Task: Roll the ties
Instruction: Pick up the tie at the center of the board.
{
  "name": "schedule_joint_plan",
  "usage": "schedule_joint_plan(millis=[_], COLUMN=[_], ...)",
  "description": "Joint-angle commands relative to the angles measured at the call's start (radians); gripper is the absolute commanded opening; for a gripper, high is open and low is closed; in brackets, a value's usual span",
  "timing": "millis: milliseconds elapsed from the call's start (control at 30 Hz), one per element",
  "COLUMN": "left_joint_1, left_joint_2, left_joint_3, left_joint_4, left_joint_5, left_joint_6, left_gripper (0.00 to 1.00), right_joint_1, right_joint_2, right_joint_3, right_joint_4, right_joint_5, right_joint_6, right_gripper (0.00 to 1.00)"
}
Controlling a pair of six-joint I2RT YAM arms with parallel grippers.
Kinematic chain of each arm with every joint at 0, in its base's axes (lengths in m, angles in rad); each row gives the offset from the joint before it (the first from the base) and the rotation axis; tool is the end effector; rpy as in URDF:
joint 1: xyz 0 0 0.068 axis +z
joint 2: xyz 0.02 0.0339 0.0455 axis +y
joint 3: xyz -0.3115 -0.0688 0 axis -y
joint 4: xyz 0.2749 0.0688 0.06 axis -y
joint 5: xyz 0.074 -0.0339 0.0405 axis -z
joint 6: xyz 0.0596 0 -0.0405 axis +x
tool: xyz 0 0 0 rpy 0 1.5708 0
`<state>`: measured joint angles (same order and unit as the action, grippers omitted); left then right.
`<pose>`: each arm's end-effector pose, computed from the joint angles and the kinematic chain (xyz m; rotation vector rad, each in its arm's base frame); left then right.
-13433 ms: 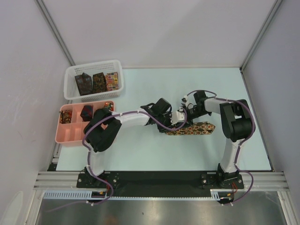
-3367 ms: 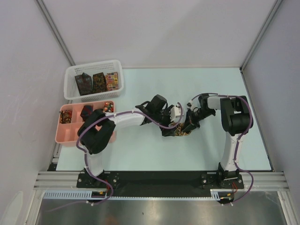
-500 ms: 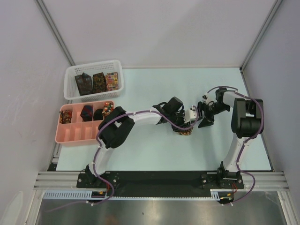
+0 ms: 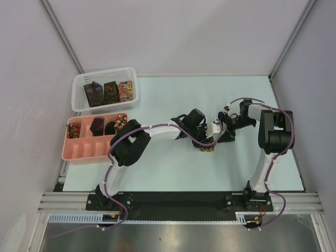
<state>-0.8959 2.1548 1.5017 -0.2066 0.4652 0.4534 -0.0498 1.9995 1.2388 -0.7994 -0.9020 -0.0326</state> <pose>0.3100 -0.4302 0.1576 1.6932 1.7729 -0.7634 0.3930 0.0272 0.1398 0.0167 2.7871 1.3480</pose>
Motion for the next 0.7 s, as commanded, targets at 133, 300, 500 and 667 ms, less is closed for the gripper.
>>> schedule_joint_plan(millis=[133,300,500,667], left_joint_1=[-0.005,-0.005,-0.003,0.0], left_joint_2=[0.0,0.002,-0.013,-0.099], left_joint_3=[-0.028,-0.023,-0.037,-0.072], left_joint_4=[-0.089,-0.089,-0.079,-0.047], left_joint_5=[-0.023,-0.022,-0.014,0.004], left_joint_6=[0.013,0.014,0.011,-0.027], left_gripper=[0.25,0.26,0.37,0.67], right_joint_1=[0.047,0.077,0.082,0.071], right_joint_2=[0.028,0.035,0.042,0.045], right_joint_3=[-0.082,-0.088,-0.085,-0.096], right_joint_4=[0.048,0.08,0.111,0.108], right_joint_5=[0.026,-0.003,-0.009,-0.006], right_joint_6=[-0.029,-0.01,0.011,-0.009], right_gripper=[0.85,0.65,0.14,0.0])
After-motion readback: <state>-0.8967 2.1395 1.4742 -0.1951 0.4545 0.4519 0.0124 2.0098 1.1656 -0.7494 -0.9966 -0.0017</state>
